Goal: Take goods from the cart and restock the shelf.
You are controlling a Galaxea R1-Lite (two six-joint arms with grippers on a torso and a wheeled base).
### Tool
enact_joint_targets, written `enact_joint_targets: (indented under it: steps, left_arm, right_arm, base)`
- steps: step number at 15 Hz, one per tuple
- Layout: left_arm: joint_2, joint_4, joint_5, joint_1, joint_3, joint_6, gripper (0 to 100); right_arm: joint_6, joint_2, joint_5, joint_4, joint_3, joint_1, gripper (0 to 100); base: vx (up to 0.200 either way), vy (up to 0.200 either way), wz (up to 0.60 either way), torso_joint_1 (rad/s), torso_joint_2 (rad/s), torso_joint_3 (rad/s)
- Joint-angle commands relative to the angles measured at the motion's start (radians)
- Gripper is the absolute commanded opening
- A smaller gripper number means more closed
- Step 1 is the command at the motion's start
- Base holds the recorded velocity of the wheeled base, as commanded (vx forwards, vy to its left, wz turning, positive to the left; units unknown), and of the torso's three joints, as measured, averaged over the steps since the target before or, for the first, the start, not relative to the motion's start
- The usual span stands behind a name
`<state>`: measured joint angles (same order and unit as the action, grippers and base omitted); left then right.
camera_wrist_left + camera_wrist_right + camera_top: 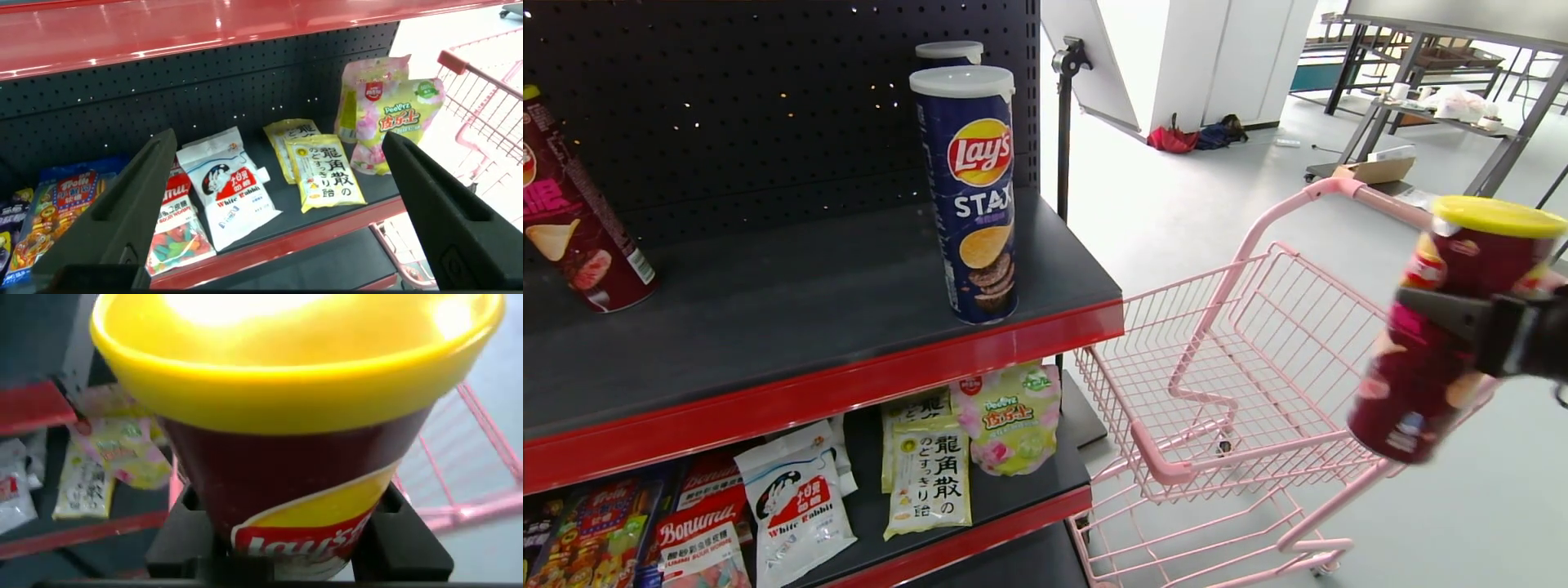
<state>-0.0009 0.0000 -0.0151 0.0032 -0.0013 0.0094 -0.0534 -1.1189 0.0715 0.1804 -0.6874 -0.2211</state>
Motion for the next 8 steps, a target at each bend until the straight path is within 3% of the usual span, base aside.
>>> enact_joint_targets:
  steps: [1, 4, 8]
  left_arm:
    - [0.001, 0.0, 0.0, 0.0, 0.0, 0.0, 100]
    - [0.001, 0.0, 0.0, 0.0, 0.0, 0.0, 100]
    - [0.001, 0.0, 0.0, 0.0, 0.0, 0.0, 100]
  right_arm:
    - [0.067, 0.515, 0.053, -0.415, 0.124, 0.134, 0]
    - [0.119, 0.614, 0.059, -0.455, 0.158, 0.2, 0]
    - [0.126, 0.669, 0.059, -0.516, 0.167, 0.203, 0]
  base:
    - [0.0, 0.0, 0.0, 0.0, 0.0, 0.0]
    - [0.0, 0.0, 0.0, 0.0, 0.0, 0.0]
    - [0.0, 0.0, 0.0, 0.0, 0.0, 0.0]
